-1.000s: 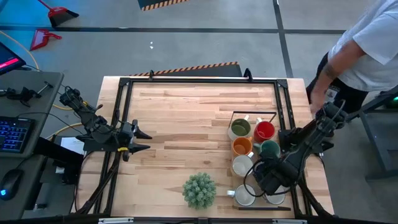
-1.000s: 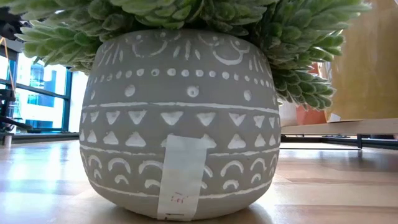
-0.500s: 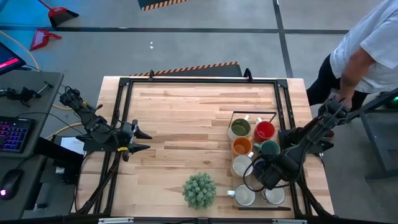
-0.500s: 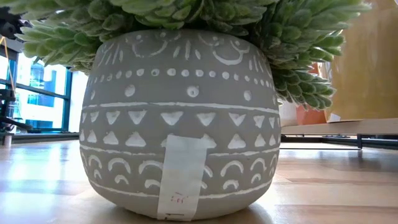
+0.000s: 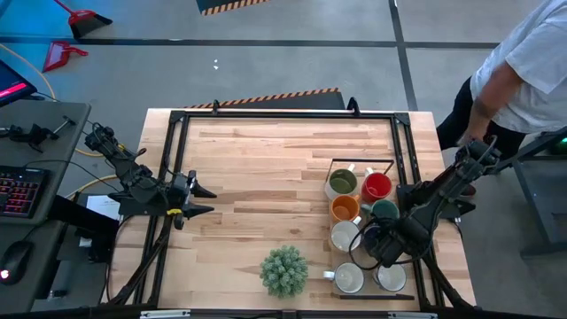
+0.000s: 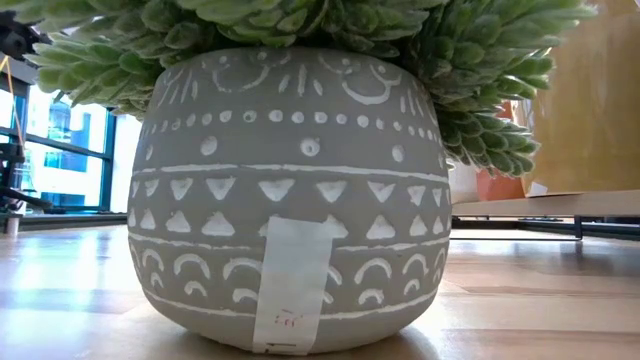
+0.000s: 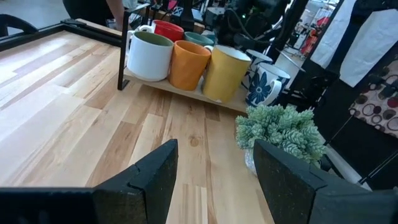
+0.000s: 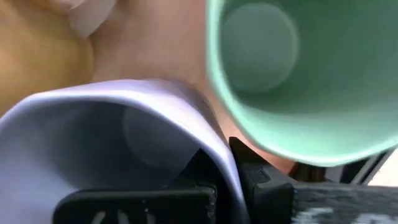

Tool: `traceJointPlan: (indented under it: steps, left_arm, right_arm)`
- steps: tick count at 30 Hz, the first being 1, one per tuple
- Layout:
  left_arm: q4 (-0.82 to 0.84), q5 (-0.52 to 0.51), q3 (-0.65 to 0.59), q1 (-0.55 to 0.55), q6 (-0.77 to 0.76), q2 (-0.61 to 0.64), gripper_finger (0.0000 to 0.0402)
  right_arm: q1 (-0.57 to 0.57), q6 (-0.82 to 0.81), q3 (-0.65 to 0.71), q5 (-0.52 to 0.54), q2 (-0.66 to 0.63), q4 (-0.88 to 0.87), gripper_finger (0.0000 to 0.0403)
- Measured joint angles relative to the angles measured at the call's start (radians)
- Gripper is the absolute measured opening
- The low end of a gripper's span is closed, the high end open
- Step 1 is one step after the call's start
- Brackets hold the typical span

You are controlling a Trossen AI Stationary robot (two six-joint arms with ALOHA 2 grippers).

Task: Place coffee mugs
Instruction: Put the light blue mug on the shelf

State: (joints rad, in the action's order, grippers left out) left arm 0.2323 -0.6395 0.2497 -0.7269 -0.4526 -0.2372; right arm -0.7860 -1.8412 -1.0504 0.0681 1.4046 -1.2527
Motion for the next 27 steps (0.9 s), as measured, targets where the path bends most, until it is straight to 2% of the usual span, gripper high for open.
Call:
traceJointPlan:
  steps: [11, 27]
  left_arm:
    - [0.002, 0.000, 0.000, 0.000, 0.001, 0.000, 0.0197]
    - [0.002, -0.001, 0.000, 0.000, 0.010, 0.000, 0.0197]
  right_arm:
    - [0.000, 0.009, 0.000, -0.038, -0.019, -0.005, 0.0000]
    - [0.000, 0.017, 0.000, -0.016, -0.019, 0.000, 0.0000]
